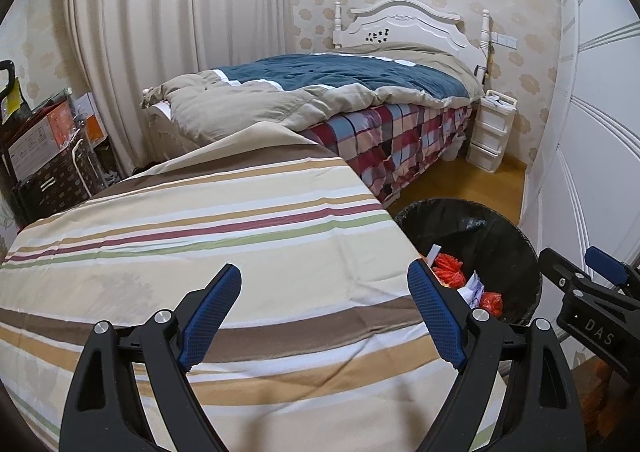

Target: Collect trash

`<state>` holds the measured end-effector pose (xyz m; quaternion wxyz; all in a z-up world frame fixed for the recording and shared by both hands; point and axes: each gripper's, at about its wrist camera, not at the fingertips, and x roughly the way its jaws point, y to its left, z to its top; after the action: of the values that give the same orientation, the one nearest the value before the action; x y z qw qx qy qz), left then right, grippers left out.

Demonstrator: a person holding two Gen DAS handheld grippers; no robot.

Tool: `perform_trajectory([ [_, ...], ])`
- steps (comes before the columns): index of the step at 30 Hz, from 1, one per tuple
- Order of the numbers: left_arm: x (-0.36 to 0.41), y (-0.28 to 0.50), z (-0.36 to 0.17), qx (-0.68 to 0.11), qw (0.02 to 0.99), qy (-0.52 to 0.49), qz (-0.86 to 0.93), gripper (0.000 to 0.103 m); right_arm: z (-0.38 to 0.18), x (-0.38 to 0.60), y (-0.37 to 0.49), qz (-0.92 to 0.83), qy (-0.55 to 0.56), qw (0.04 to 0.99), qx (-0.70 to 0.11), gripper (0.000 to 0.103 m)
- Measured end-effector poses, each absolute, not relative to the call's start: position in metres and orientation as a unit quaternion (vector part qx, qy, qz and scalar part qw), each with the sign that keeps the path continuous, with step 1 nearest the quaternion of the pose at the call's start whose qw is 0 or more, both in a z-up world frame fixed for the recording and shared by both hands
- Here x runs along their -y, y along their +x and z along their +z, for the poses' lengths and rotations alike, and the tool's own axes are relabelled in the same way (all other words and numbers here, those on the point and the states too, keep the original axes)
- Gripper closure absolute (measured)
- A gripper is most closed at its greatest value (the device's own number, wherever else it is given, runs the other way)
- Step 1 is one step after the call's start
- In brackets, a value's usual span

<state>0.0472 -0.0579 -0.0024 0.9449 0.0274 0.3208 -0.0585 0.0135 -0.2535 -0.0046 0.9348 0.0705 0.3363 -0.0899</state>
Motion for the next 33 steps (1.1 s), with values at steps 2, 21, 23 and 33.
perform_trajectory([
  [2,0.0562,0.0467,-0.0026,-0.321,0.945,0.026,-0.057,0.018,-0.0037,0.2526,0.0119,-0.089,0.070,0.935,-0.335,0.024],
  [21,0.0520,0.0439,-0.0001,-0.317,0.946,0.024,-0.056,0.018,0.0042,0.2457,0.0095,-0.087,0.065,0.939,-0.326,0.024],
  [23,0.0511,0.0421,0.0019,-0.316,0.947,0.024,-0.056,0.018,0.0041,0.2458,0.0094,-0.087,0.065,0.939,-0.326,0.024],
  [33,0.0500,0.0417,0.0026,-0.315,0.947,0.023,-0.056,0.018,0.0043,0.2453,0.0090,-0.087,0.065,0.940,-0.325,0.024],
])
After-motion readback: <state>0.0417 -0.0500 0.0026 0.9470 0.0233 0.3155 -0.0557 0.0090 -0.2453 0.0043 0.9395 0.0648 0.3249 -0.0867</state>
